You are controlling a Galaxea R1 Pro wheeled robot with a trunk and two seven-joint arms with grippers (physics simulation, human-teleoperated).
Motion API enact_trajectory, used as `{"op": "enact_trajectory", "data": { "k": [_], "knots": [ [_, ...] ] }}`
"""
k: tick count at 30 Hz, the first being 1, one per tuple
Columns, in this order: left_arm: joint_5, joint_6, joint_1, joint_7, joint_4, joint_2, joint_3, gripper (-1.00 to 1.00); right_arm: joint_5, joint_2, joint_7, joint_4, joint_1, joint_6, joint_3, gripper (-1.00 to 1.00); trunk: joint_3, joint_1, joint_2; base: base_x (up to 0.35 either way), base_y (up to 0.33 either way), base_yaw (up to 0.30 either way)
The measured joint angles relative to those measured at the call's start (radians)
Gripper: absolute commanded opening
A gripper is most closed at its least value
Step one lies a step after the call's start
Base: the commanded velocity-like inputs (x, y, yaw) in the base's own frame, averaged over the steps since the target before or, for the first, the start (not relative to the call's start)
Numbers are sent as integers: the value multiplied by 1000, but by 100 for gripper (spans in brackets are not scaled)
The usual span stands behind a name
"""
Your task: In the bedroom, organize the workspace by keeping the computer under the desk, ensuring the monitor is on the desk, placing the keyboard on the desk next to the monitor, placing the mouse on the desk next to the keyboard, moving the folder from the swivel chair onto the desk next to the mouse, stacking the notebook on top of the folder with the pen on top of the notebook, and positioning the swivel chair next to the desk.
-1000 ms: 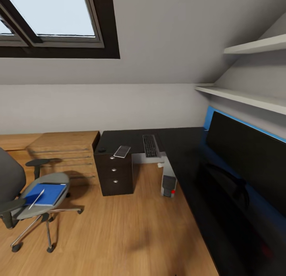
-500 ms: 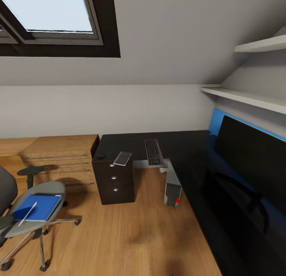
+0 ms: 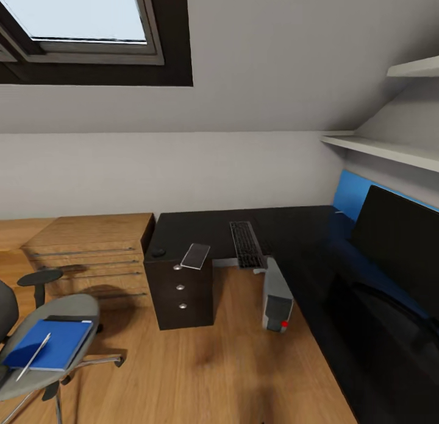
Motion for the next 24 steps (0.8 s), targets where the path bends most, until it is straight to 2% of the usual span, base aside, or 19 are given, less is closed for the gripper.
{"op": "enact_trajectory", "data": {
  "k": [13, 20, 22, 24],
  "knots": [
    [1, 0, 0, 0, 0, 1, 0, 100, 0, -3, 0, 12, 0, -2, -3, 100, 0, 0, 0, 327, 173, 0],
    [3, 1, 0, 0, -1, 8, 2, 100, -4, -4, -2, -11, -5, -32, -7, 100, 0, 0, 0, 327, 168, 0],
    [6, 3, 0, 0, -1, 13, 3, 100, -11, -5, -3, -41, -20, -34, -13, 100, 0, 0, 0, 327, 154, 0],
    [24, 4, 1, 0, -1, 18, 3, 100, -49, -9, -3, -86, -52, -24, -45, 100, 0, 0, 0, 328, 147, 0]
  ]
}}
